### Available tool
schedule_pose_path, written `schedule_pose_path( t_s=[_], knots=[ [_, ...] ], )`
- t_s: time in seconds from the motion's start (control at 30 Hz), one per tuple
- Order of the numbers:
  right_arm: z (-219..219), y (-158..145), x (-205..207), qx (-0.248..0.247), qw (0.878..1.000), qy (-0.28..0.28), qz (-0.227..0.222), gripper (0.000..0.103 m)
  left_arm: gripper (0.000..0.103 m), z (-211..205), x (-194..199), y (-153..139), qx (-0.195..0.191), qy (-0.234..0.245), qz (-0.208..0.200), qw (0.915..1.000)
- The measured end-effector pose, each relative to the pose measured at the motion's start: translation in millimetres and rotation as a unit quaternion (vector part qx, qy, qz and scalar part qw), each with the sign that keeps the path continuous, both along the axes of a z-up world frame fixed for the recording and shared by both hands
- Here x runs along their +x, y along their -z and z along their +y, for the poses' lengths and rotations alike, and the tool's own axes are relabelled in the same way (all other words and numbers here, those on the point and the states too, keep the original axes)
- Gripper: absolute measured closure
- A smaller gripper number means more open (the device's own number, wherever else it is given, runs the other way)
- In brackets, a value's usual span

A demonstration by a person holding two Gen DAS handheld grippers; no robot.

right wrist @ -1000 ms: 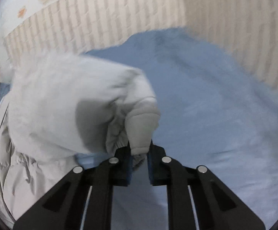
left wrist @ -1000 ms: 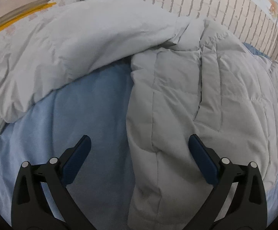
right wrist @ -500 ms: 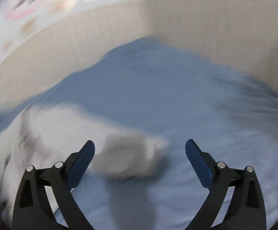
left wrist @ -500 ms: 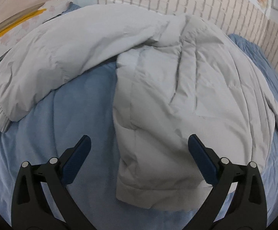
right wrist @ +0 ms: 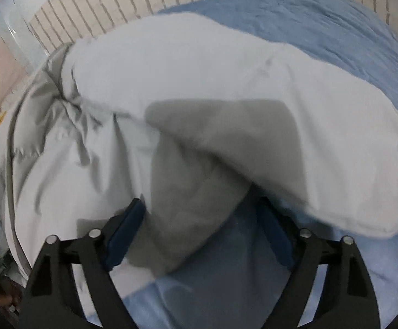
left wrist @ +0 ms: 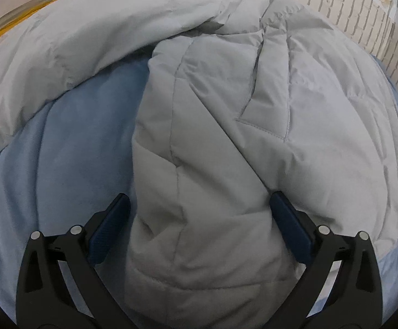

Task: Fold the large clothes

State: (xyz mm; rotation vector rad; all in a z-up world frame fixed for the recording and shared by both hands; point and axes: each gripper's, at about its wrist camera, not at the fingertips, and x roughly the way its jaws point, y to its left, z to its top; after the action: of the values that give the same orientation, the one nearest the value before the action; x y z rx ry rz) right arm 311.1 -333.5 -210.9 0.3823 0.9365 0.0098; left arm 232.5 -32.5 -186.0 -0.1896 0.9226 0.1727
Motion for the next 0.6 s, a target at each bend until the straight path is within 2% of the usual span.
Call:
schedule_pose_path(
  t_s=[0.07,0.1,0.13,0.2,0.23,0.27,0.3,0.43,0.5,0.6],
  knots=[
    [-6,-3,2,0.005,1.000,0.002,-0.009,0.069,0.003,-2,3,0,0.000,0.003,0.000,1.0000],
    [-7,-4,1,0.020,1.000,-0.006,-0.011,0.083,0.005,-1,2,0,-0.003,0.006,0.000,1.0000],
    [-3,-7,0,0.016,1.000,-0.011,-0.014,0.087,0.011,0,3,-2,-0.011,0.010,0.000,0.9999],
    [6,-18,-5,0.009,1.000,-0.016,-0.023,0.094,0.046,2,6,-8,-0.022,0.020,-0.006,0.9995],
    [9,-28,-7,0.007,0.999,-0.018,-0.031,0.095,0.057,3,6,-13,-0.022,0.021,-0.009,0.9995],
    [10,-37,-8,0.009,0.999,-0.018,-0.039,0.096,0.076,3,7,-21,-0.034,0.034,-0.013,0.9988],
    [12,-47,-11,0.013,0.999,-0.019,-0.048,0.096,0.084,3,7,-27,-0.033,0.036,-0.014,0.9987],
    [18,-94,-29,0.035,0.995,-0.024,-0.087,0.097,0.093,19,4,-62,-0.055,0.021,-0.040,0.9975],
    [25,-118,-44,0.048,0.993,-0.025,-0.105,0.098,0.095,34,-3,-92,-0.059,0.003,-0.071,0.9957],
    [39,-171,-82,0.050,0.986,-0.036,-0.154,0.098,0.095,63,-27,-137,-0.083,-0.020,-0.116,0.9896]
  ],
)
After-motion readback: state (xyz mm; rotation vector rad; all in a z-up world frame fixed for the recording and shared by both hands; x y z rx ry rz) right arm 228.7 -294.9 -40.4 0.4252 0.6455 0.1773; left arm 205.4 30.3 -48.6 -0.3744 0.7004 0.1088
